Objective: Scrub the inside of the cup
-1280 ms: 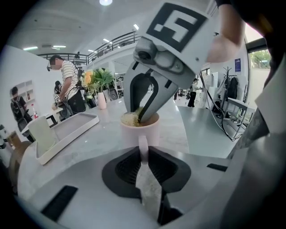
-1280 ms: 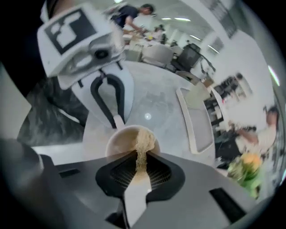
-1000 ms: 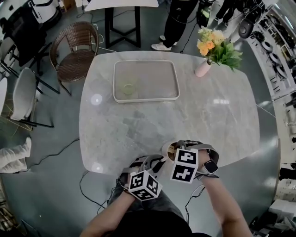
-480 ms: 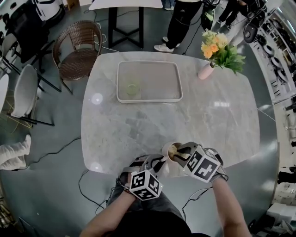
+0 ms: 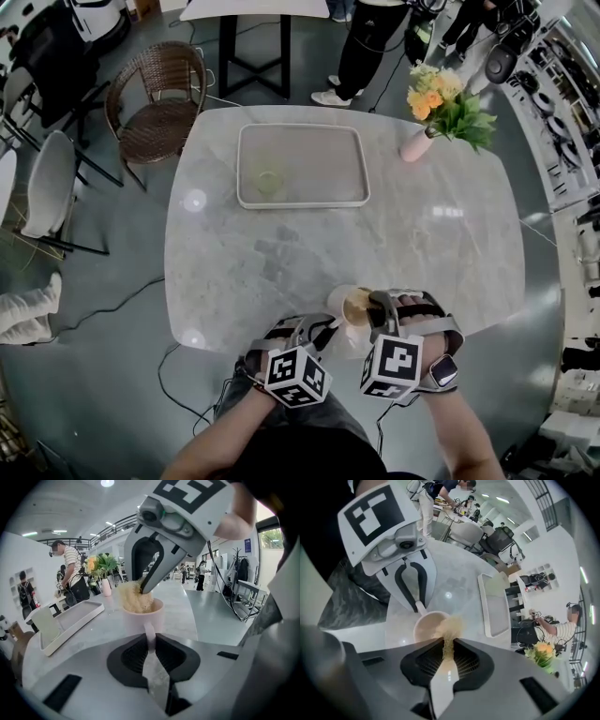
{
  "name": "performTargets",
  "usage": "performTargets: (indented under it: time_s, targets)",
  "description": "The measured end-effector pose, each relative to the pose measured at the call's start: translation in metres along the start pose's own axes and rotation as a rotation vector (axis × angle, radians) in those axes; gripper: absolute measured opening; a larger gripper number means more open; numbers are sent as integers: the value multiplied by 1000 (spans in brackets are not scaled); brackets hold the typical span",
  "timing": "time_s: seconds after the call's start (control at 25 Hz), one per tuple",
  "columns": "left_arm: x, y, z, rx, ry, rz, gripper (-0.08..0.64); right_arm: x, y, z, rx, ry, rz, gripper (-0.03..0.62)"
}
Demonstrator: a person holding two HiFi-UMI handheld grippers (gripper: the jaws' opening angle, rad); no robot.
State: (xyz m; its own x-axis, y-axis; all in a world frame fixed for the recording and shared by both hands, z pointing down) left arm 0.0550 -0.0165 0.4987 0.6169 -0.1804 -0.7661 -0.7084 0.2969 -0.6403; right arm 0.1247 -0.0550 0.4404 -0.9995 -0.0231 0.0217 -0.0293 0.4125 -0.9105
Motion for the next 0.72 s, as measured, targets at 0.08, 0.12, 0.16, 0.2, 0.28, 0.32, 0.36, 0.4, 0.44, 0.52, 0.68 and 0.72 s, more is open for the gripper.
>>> performTargets:
  time_s: [0.08, 0.12, 0.16, 0.2, 0.28, 0.32, 0.36, 0.4, 0.44, 0.52, 0.68, 0.72]
  targets:
    - [-2, 1, 0, 2, 0, -2, 58, 4, 1, -5, 52, -30, 3, 60]
    - [-3, 1, 0, 3, 2, -3, 58, 6, 2, -7, 88, -60, 14, 60]
    - [-3, 1, 0, 4, 6, -5, 58, 7, 2, -8, 130, -95, 31, 60]
    - [-3, 1, 0, 4, 10, -6, 58, 8, 2, -10, 178, -137, 55, 60]
    - [-3, 0, -1, 3, 13, -10, 58, 11, 4, -12, 274, -234, 114, 60]
    - [-3, 0, -2, 1, 13, -12, 58, 12, 5, -12, 308, -282, 143, 60]
    - [-4, 1, -2, 0, 14, -14, 58, 13, 7, -11, 330, -327, 167, 60]
    - [-4, 1, -2, -2, 14, -15, 58, 13, 8, -9, 341, -370, 190, 60]
    - [-5, 2, -2, -4, 16, -14, 58, 13, 9, -7, 342, -411, 210, 60]
    - [-6, 3, -2, -8, 22, -10, 58, 12, 11, -1, 325, -476, 239, 60]
    - [-6, 5, 0, -17, 28, -7, 58, 10, 7, 2, 308, -567, 274, 60]
    - [-7, 5, 1, -20, 24, -11, 58, 11, 5, 0, 324, -586, 287, 60]
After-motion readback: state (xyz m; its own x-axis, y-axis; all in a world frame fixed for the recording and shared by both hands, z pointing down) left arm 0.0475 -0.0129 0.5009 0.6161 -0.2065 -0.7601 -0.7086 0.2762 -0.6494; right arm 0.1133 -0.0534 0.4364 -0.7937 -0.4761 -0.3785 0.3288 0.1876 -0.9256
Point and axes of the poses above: the fingertips, and each gripper's own axes: y backward along the fingers, z to its right, x out of its top, the point moved 5 cm from there along y, backward along the fingers, and after that the axes turned 1 degree about z, right-handed, at the moved point
